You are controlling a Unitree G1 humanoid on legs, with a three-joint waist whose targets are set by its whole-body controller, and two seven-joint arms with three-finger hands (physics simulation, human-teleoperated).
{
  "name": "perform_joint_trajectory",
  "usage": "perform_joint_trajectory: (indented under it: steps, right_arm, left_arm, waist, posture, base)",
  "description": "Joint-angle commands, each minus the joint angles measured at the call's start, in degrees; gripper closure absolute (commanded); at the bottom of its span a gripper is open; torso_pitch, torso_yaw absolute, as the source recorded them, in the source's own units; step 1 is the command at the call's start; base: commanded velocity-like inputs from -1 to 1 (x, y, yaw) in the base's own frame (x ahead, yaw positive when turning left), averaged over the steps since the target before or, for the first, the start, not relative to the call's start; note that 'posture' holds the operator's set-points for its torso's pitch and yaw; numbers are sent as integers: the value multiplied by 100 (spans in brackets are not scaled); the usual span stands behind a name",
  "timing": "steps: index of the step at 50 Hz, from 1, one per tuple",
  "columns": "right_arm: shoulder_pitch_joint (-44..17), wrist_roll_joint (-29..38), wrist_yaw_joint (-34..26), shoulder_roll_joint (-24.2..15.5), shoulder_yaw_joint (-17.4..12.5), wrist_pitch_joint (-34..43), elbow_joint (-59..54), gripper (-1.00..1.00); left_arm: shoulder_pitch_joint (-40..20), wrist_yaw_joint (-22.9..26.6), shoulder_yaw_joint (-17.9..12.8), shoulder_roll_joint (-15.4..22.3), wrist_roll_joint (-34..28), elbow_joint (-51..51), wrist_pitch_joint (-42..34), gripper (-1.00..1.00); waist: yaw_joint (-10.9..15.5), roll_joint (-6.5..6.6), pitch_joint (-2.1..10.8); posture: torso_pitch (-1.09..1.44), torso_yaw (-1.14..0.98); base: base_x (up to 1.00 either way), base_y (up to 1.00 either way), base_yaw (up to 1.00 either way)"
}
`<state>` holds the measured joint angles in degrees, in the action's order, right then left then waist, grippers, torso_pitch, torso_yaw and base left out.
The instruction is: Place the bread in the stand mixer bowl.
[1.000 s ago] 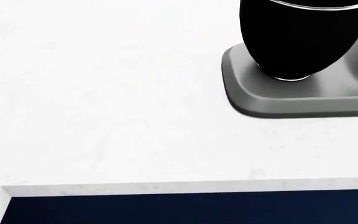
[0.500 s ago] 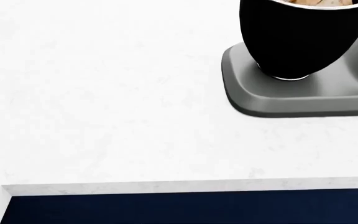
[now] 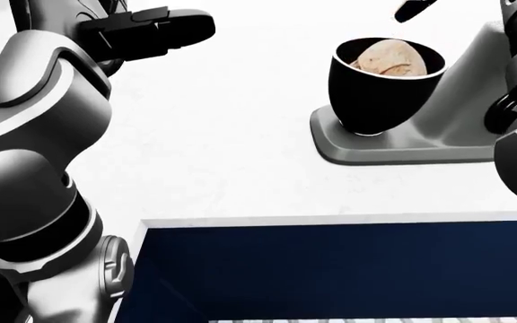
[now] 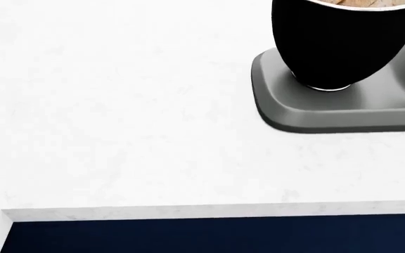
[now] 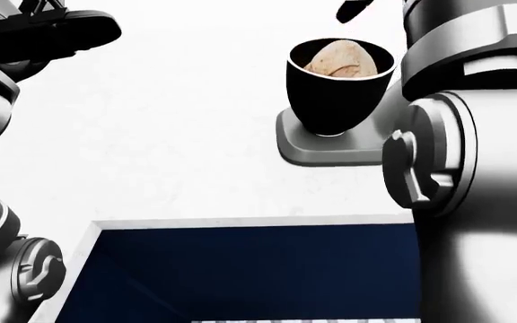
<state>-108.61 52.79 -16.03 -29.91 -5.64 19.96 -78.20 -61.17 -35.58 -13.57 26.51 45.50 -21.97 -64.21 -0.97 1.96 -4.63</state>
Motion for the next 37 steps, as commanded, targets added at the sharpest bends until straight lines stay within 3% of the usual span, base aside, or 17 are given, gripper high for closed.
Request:
perform_joint_trajectory:
  steps: [1, 4, 12, 26, 37]
  right_arm:
    - [-287, -112, 308, -47, -68, -192, 234, -100]
    - [-490, -184, 755, -106, -83, -453, 242, -100]
    - [-814, -469, 1072, -147, -168, -685, 240, -100]
    - [-1337, -499, 786, -519, -47, -885, 291, -100]
    - [-1836, -767, 560, -711, -151, -1079, 397, -100]
  left_arm:
    - [-175, 11, -70, 66, -31, -89, 156, -100]
    - [-172, 6, -71, 63, -30, -98, 148, -100]
    - [-167, 23, -63, 54, -56, -89, 158, -100]
    - [-168, -5, -77, 48, -35, -115, 125, -100]
    - [-168, -13, -83, 56, -24, -121, 127, -100]
  waist:
    - [1, -18, 181]
    - [2, -18, 175]
    - [1, -22, 148]
    - [0, -45, 111]
    - [-2, -31, 76]
  posture:
    - [0, 0]
    - [0, 0]
    - [0, 0]
    - [0, 0]
    - [0, 0]
  base:
    - [0, 0, 0]
    - [0, 0, 0]
    - [0, 0, 0]
    - [0, 0, 0]
    - [0, 0, 0]
